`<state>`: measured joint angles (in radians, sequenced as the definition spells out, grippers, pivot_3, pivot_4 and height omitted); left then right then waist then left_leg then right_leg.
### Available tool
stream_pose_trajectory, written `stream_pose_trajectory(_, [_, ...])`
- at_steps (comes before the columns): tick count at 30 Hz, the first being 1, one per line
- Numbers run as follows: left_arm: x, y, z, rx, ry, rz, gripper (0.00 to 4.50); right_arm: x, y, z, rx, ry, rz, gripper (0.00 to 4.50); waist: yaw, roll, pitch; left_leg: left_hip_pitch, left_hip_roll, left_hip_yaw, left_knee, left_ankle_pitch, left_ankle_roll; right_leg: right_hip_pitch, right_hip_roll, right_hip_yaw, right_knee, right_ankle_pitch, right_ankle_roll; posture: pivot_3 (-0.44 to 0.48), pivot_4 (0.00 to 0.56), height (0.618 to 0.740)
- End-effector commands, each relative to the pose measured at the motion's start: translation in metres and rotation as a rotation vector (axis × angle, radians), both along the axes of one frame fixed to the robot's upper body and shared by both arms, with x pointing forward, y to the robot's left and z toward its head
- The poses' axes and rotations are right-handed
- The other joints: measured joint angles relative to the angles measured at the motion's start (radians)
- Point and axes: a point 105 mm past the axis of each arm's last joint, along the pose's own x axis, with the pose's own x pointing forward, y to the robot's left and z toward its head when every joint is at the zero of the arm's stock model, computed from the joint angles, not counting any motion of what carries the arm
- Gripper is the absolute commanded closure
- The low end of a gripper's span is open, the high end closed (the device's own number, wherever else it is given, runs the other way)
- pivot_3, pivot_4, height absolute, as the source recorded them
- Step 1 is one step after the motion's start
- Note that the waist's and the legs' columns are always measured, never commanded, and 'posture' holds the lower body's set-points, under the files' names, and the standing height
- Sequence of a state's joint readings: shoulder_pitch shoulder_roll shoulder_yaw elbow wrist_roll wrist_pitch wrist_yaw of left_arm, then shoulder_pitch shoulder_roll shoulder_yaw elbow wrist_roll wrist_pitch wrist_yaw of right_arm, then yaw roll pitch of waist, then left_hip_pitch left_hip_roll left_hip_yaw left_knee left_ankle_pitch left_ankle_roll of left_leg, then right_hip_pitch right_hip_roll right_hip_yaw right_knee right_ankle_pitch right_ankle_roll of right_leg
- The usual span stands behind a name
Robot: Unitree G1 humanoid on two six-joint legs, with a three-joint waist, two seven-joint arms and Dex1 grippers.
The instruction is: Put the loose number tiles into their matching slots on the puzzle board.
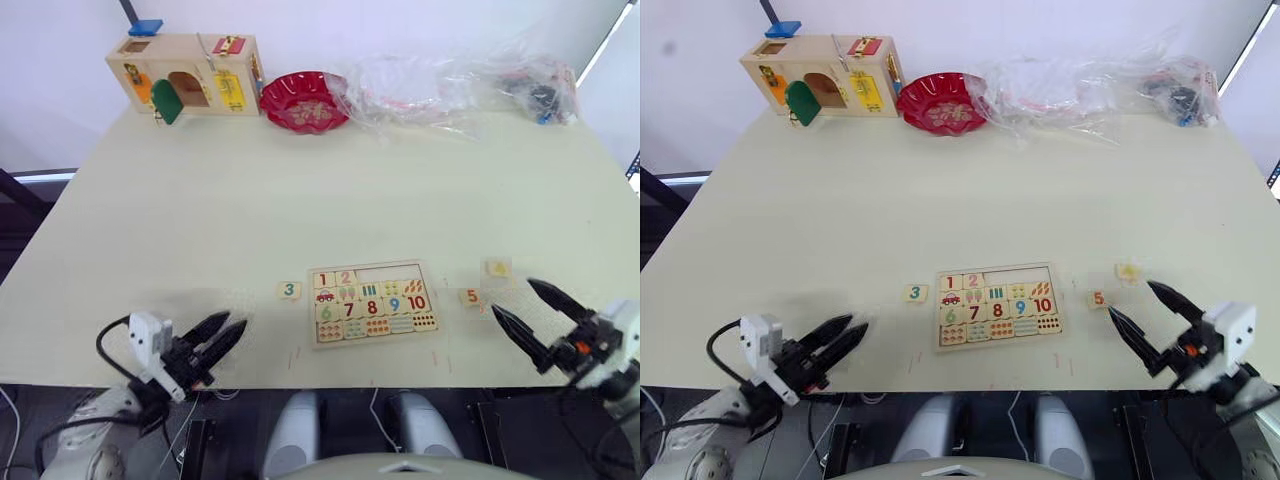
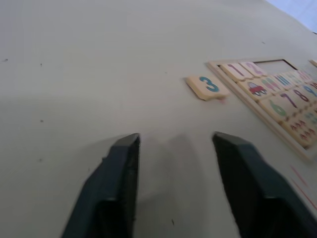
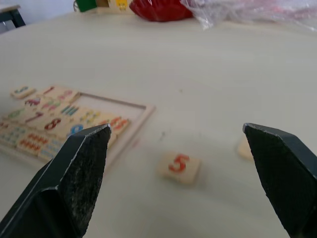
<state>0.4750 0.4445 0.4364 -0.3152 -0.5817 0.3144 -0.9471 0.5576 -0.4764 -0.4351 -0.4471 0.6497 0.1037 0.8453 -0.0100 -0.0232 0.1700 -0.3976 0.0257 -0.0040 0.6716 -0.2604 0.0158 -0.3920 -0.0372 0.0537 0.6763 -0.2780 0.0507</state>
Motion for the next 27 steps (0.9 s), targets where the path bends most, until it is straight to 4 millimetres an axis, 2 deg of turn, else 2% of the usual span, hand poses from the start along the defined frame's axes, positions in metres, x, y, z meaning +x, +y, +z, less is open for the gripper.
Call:
stream_pose_trajectory(1, [-0.012,0.011,0.002,0.02,-0.012,-0.004,0.26,-0.013,-0.014,0.005,-0.027,-0.011,-0.019,0.0,-0.002,0.001,-0.001,0.0,0.001,0.0,0.0,0.0,0.0,0.0,0.0,0.0,0.0,0.0,0.0,0.0,0.15,0.74])
stream_pose_trajectory(2, [-0.013,0.014,0.002,0.025,-0.01,-0.005,0.04,-0.018,-0.019,0.002,-0.033,0.006,-0.027,0.0,-0.004,0.002,-0.002,0.001,0.001,0.001,0.0,0.0,0.0,0.0,0.0,0.0,0.0,0.0,0.0,0.0,0.15,0.74])
stream_pose_trajectory(5, [-0.016,0.021,0.002,0.036,-0.006,-0.01,0.04,-0.029,-0.033,-0.004,-0.049,0.048,-0.047,0.0,-0.004,0.003,-0.003,0.001,0.002,0.002,0.0,0.0,0.0,0.0,-0.003,0.002,0.0,-0.002,0.003,0.0,0.15,0.74])
stream_pose_trajectory(6, [-0.014,0.016,0.004,0.038,-0.01,-0.019,0.04,-0.031,-0.036,-0.005,-0.054,0.053,-0.049,0.0,-0.005,0.003,-0.003,0.001,0.003,0.002,0.0,0.0,0.0,-0.001,-0.003,0.002,0.0,-0.002,0.003,0.0,0.15,0.74])
stream_pose_trajectory(9, [-0.012,0.004,0.008,0.048,-0.017,-0.061,0.04,-0.031,-0.036,-0.004,-0.058,0.055,-0.035,0.0,-0.004,0.003,-0.003,0.001,0.003,0.002,-0.001,0.0,0.0,-0.001,-0.003,0.002,-0.001,-0.002,0.002,0.0,0.15,0.74])
stream_pose_trajectory(12, [-0.008,0.001,0.014,0.074,-0.025,-0.113,0.04,-0.027,-0.032,-0.002,-0.061,0.041,-0.014,0.0,-0.003,0.003,-0.003,0.0,0.003,0.002,-0.001,0.0,0.0,-0.001,-0.003,0.002,-0.002,-0.001,0.001,0.0,0.15,0.74])
stream_pose_trajectory(15, [-0.005,-0.006,0.027,0.115,-0.035,-0.243,0.04,-0.023,-0.013,0.006,-0.059,0.016,0.092,0.0,-0.003,0.003,-0.003,0.0,0.003,0.002,-0.001,0.0,0.0,-0.001,-0.003,0.001,-0.001,-0.001,0.0,0.0,0.15,0.74])
stream_pose_trajectory(17, [-0.001,-0.002,0.038,0.151,-0.043,-0.326,0.04,-0.02,-0.001,0.014,-0.077,-0.006,0.176,0.0,-0.002,0.004,-0.002,0.0,0.003,0.002,-0.001,0.0,0.0,-0.001,-0.003,0.001,-0.001,-0.001,0.0,0.0,0.15,0.74])
stream_pose_trajectory(19, [-0.001,0.003,0.041,0.188,-0.041,-0.399,0.04,-0.018,0.008,0.02,-0.11,-0.025,0.245,0.0,-0.002,0.005,-0.002,0.0,0.004,0.002,-0.001,0.0,0.0,-0.001,-0.002,0.001,-0.002,-0.001,0.0,0.0,0.15,0.74])
stream_pose_trajectory(23, [0.015,0.006,0.047,0.245,-0.025,-0.554,0.04,-0.027,0.03,0.029,-0.138,-0.028,0.454,0.0,0.0,0.006,-0.002,0.0,0.002,0.003,-0.002,0.0,0.0,-0.002,0.002,0.0,-0.002,-0.001,-0.001,0.0,0.15,0.74])
stream_pose_trajectory(27, [0.035,0.007,0.055,0.327,0.006,-0.679,0.04,-0.032,0.038,0.043,-0.108,0.01,0.545,0.0,0.004,0.005,-0.001,-0.001,0.002,0.001,-0.002,0.0,0.0,-0.001,0.003,-0.001,-0.003,-0.001,-0.001,0.0,0.15,0.74])
